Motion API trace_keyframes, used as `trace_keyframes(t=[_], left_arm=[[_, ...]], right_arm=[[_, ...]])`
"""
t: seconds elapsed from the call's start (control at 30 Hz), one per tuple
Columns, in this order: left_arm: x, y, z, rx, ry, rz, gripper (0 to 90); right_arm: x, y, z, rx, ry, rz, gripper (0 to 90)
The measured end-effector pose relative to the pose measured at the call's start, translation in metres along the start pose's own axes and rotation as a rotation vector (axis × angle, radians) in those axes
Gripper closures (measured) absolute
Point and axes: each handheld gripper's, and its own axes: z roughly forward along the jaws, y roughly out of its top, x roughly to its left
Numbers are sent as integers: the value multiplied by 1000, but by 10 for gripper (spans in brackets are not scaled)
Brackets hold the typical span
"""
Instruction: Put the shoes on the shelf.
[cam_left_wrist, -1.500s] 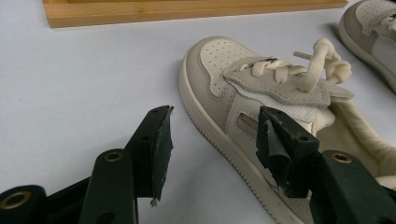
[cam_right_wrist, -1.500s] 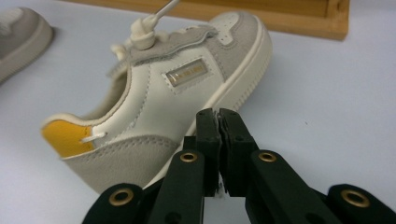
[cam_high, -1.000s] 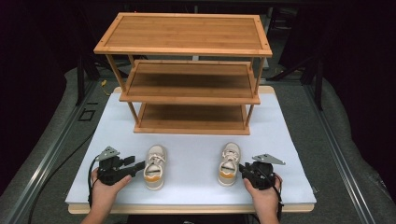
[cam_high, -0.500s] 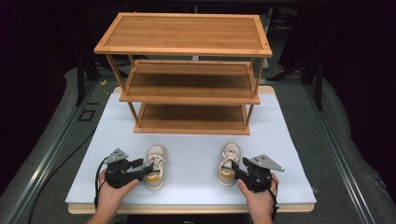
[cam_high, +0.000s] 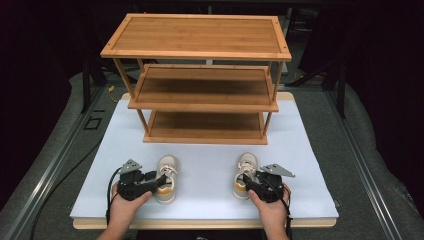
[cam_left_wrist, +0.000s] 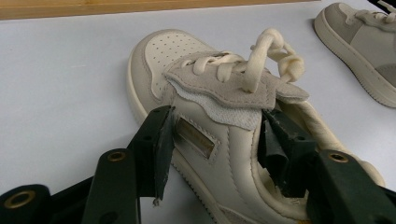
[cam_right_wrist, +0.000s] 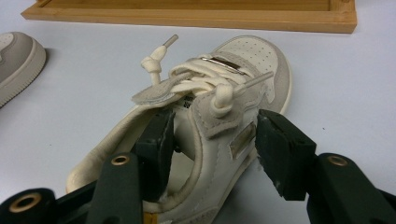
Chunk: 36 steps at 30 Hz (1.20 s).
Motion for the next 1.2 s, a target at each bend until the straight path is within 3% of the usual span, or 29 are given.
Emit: trace_keyframes(t=[0.13, 0.2, 0.33, 0.57, 0.77, 0.87, 0.93, 1.2], left_arm=[[1, -1, 2, -23, 10, -22, 518], [-1, 0, 3, -21, 11, -19, 524], [-3, 3, 7, -15, 4, -14, 535], [-15, 8, 18, -20, -6, -7, 571], [-26, 12, 27, -14, -14, -6, 570], [-33, 14, 33, -16, -17, -10, 569], [-36, 15, 36, -13, -18, -12, 569], [-46, 18, 44, -16, -15, -17, 568]], right_arm=[[-2, 1, -1, 0, -2, 7, 548], [-5, 1, -1, -1, 24, 44, 561], [-3, 2, 0, 8, 36, 29, 566], [14, 5, 9, 20, 105, -30, 568], [25, 7, 15, 22, 122, -49, 568], [38, 8, 21, 33, 173, -95, 569], [44, 9, 24, 28, 172, -106, 569], [56, 11, 33, 36, 204, -95, 569]])
